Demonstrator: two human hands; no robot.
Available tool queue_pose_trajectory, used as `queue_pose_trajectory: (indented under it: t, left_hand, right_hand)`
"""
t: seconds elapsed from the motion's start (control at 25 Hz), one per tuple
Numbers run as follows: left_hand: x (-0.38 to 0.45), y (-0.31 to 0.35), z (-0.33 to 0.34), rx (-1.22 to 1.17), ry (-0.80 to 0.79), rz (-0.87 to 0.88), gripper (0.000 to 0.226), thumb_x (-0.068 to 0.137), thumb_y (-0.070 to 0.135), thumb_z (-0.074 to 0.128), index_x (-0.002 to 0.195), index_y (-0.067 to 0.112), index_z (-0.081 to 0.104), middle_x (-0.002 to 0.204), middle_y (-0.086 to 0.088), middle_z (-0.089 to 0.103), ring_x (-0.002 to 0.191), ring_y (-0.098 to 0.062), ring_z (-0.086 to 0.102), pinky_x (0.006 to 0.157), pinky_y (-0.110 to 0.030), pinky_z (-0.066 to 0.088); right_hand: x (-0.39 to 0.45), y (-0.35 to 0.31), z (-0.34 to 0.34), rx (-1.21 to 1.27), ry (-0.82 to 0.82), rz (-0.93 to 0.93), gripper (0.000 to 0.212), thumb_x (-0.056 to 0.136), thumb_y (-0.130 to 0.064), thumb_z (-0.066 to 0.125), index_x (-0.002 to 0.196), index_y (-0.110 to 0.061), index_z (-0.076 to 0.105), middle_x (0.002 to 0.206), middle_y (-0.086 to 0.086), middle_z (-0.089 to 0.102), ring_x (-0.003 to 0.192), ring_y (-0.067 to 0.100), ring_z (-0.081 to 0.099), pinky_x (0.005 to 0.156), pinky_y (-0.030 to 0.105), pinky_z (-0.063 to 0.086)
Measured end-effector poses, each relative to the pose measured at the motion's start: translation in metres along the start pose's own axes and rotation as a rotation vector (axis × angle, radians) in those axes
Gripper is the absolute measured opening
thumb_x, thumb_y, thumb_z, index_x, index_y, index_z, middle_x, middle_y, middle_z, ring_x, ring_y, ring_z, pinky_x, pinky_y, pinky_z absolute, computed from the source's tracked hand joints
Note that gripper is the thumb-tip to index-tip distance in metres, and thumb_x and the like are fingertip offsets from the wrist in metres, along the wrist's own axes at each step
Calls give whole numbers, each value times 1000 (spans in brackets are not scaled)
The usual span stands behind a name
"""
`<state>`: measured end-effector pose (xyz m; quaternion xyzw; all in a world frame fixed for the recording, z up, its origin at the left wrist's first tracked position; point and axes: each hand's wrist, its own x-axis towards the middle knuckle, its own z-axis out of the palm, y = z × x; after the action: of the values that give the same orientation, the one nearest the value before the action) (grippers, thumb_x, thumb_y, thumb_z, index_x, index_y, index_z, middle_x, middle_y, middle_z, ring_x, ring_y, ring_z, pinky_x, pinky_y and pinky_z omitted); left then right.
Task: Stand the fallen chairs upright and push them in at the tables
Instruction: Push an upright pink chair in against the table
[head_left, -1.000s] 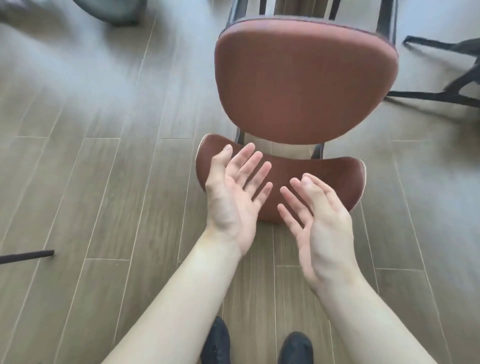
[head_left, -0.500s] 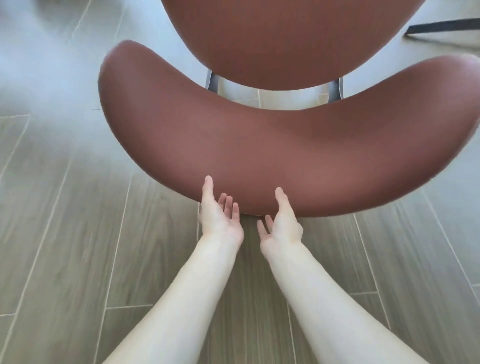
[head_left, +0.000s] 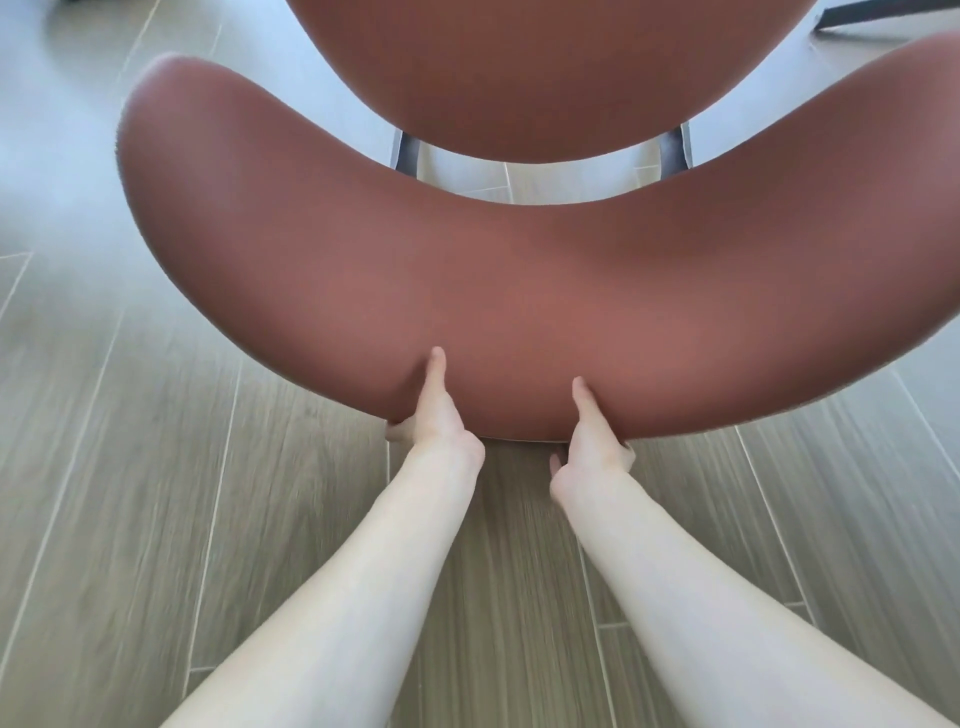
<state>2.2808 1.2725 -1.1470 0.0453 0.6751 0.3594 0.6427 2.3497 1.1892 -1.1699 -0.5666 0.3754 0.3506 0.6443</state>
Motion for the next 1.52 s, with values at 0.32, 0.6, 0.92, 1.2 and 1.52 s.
queue_pose_trajectory:
  t: [0.32,0.6,0.92,1.2,1.52]
  left_hand:
    - [20,10,-12,111,-88,-25,77,58,37,96,121,23,54,128,1,65,118,-24,62,106,-43,48]
    - [-72,29,-10,143,-70,-73,63,64,36,94,112,22,56,116,3,68,103,-21,67,90,-35,54]
    - [-254,111,-19,195,-14,-109,70,71,26,89,130,14,54,122,-3,67,104,-24,67,96,-38,53]
    - [-382,180,-9,220,57,-99,63,73,22,89,124,12,54,128,-7,66,112,-29,65,103,-42,50]
    - [-447,255,43,242,40,-14,46,80,16,84,114,12,54,132,-13,63,116,-32,64,105,-46,48]
  right_hand:
    - [11,-3,-11,-1,-30,-77,73,63,-36,93,123,-19,55,112,-10,63,110,17,60,108,40,43]
    - [-50,-57,-31,-53,9,-110,61,67,-32,91,109,-12,52,117,3,63,110,28,63,102,46,48]
    - [-229,-148,-58,-311,159,-116,83,62,-51,89,120,-4,53,115,9,62,99,31,62,94,41,50]
    - [-361,-229,-50,-379,254,-118,92,59,-52,90,124,-1,48,124,19,63,109,36,62,93,42,46]
    - [-445,-305,9,-555,229,-217,83,72,-26,88,127,2,34,136,31,42,117,43,54,92,42,46]
